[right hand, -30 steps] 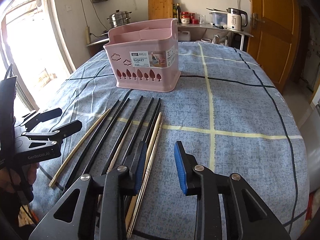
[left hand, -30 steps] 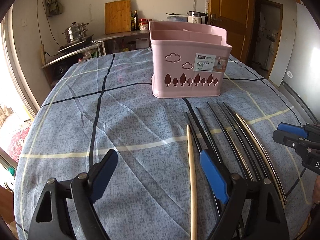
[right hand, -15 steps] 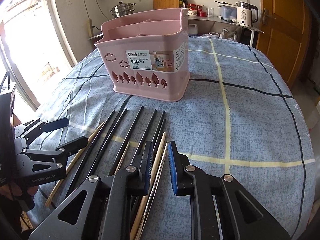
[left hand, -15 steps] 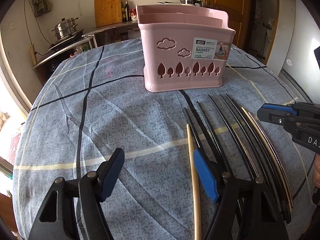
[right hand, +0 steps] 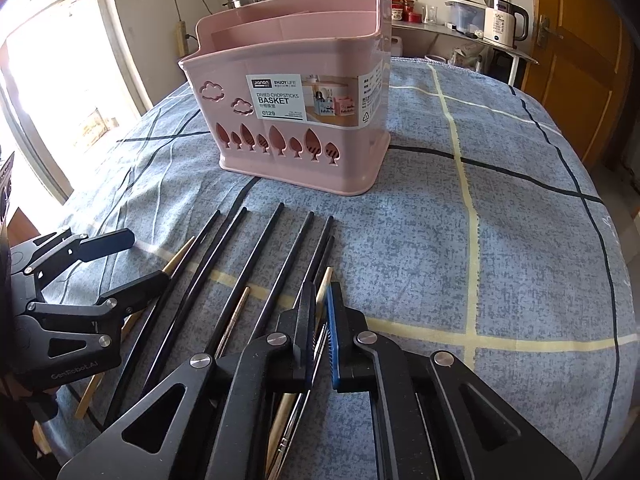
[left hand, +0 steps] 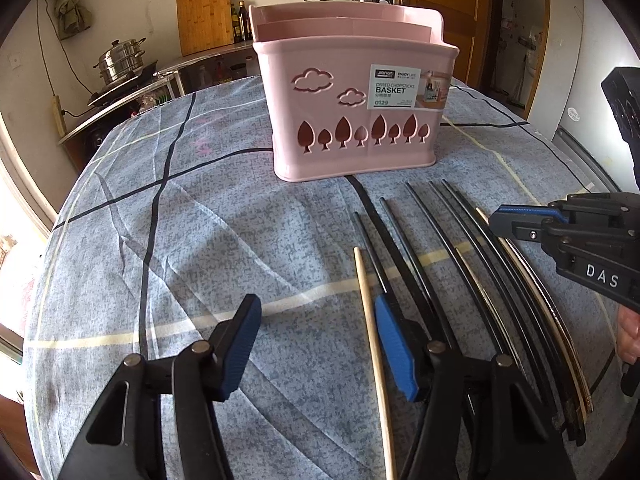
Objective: Organize utensils
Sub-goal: 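Lower the left gripper toward a wooden chopstick while the right gripper approaches another, then close the left gripper on a wooden chopstick while the right gripper closes on another, then lift the left gripper's chopstick into the pink basket while the right gripper does likewise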
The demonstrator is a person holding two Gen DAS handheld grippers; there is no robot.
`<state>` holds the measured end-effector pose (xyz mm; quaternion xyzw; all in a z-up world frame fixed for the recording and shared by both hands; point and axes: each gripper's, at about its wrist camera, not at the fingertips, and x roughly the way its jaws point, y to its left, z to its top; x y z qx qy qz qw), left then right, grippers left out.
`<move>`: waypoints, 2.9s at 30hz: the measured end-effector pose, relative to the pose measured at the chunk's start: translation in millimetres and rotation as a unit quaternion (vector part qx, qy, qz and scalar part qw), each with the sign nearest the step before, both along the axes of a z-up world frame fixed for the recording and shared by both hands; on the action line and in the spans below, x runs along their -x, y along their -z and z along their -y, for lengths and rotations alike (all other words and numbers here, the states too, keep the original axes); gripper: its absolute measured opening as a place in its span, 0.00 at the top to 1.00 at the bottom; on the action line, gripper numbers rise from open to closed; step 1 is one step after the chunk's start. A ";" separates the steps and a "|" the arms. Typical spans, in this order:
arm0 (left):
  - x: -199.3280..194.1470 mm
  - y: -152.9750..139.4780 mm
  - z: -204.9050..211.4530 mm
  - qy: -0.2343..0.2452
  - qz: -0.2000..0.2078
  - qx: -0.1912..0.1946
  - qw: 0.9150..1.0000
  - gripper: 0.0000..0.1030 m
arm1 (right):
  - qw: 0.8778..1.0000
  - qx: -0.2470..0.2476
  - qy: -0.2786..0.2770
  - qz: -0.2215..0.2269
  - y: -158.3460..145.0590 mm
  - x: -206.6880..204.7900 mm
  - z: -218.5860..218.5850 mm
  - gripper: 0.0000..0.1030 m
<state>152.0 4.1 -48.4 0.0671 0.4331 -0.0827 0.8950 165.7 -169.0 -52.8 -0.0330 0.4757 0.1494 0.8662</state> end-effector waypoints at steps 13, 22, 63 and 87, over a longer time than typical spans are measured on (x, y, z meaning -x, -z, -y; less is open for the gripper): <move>-5.3 -0.2 0.5 -0.016 -0.004 -0.009 1.000 0.50 | 0.998 0.049 -0.030 -0.011 -2.1 -8.0 -10.3 0.94; -3.7 0.3 -1.3 -0.020 -0.003 -0.007 1.000 0.50 | 0.998 0.054 -0.037 -0.011 6.1 -3.5 -1.5 0.87; -6.9 -2.7 -7.1 -0.003 -0.020 0.027 0.999 0.94 | 0.998 0.016 -0.057 -0.013 -22.7 -5.5 30.8 0.96; 32.4 -121.3 -30.8 0.022 0.090 0.100 0.991 0.94 | 0.990 -0.028 -0.031 0.137 -134.8 28.0 46.0 0.96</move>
